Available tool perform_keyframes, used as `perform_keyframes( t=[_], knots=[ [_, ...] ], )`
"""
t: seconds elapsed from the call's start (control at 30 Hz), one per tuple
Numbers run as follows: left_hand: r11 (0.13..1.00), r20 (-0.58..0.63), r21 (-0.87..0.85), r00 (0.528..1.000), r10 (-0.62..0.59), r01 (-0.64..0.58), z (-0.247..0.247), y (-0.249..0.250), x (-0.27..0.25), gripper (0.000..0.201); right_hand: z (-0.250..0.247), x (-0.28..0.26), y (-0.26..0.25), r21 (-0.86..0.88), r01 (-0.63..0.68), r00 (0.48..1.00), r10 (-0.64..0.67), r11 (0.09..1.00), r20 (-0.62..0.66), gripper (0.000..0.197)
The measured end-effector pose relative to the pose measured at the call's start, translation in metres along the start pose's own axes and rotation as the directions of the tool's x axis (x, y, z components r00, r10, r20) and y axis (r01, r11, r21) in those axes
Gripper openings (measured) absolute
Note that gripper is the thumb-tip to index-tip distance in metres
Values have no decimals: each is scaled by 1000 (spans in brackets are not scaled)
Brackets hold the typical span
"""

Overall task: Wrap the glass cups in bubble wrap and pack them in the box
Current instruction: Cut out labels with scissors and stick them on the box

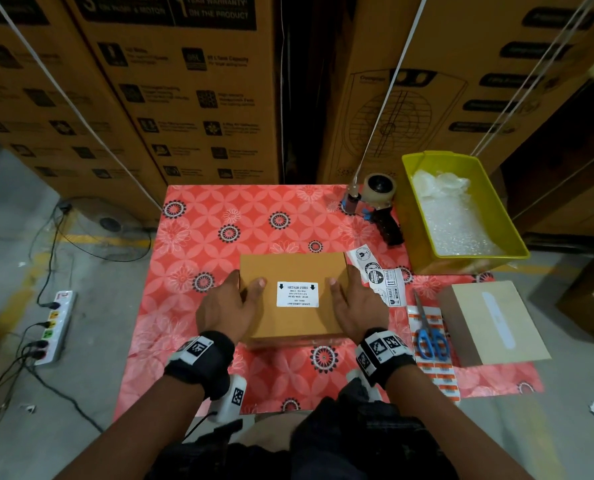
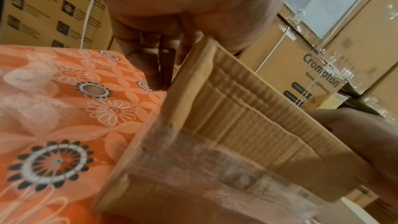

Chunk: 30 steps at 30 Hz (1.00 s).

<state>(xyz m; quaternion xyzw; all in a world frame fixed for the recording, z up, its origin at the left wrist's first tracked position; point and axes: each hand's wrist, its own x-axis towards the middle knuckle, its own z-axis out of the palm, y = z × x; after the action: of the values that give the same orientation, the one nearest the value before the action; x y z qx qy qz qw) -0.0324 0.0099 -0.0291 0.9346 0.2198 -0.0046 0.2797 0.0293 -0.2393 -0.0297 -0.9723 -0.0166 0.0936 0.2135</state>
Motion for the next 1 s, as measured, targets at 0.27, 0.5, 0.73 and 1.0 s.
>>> perform_keyframes(
  t=[0.27, 0.5, 0.73, 1.0],
  knots=[
    [966, -7, -251, 998, 68, -67, 26, -3, -12, 71, 4, -5, 6, 52, 12, 1000, -12, 999, 2, 61],
    [931, -89, 115, 929, 358, -347, 25, 16, -23, 83, 4, -15, 9, 143, -8, 997, -4, 990, 83, 91],
    [920, -43, 82, 920, 389, -384, 23, 12, -22, 64, 6, -10, 12, 141, 20, 996, -33, 990, 87, 89],
    [901, -145, 71, 889, 434, -428, 25, 10, -27, 41, 9, -9, 13, 173, 34, 997, -46, 984, 63, 86]
  ],
)
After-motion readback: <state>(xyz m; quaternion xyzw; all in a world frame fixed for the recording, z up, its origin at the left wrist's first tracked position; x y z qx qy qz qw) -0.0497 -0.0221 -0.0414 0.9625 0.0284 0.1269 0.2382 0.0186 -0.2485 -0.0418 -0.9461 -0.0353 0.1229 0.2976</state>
